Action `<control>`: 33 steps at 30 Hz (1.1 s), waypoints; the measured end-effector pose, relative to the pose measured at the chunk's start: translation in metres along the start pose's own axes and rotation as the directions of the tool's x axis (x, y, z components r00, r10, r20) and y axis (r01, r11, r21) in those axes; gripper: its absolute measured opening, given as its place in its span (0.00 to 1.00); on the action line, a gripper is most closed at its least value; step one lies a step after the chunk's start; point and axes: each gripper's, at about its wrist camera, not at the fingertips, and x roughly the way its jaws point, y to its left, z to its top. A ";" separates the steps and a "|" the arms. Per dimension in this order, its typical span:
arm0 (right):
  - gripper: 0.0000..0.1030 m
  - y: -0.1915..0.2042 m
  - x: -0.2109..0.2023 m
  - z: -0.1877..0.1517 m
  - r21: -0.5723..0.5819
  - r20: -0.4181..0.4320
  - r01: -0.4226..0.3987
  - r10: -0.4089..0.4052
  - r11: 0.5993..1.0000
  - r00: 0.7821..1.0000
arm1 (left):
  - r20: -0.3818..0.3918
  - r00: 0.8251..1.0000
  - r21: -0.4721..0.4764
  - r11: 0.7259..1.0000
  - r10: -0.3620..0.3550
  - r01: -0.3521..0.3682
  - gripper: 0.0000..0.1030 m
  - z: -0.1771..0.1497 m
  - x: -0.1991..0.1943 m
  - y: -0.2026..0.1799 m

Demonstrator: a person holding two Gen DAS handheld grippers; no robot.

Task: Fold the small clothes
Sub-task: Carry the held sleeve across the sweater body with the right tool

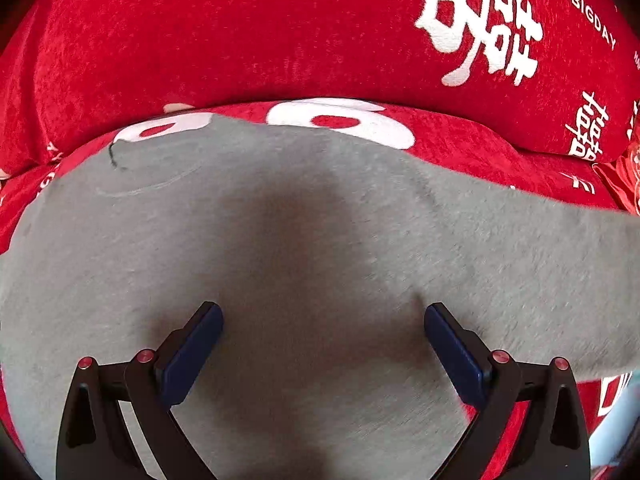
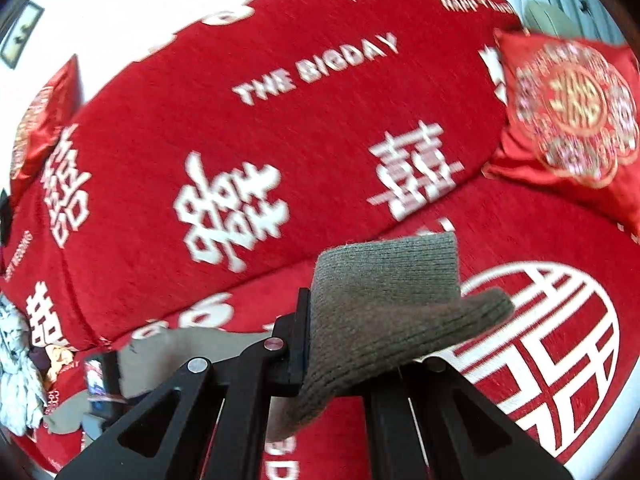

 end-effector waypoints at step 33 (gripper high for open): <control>0.04 0.324 0.016 -0.078 -0.360 -0.117 -0.244 0.216 0.900 0.969 | 0.182 0.981 -0.103 0.993 0.068 -0.050 0.98 -0.070 -0.071 0.171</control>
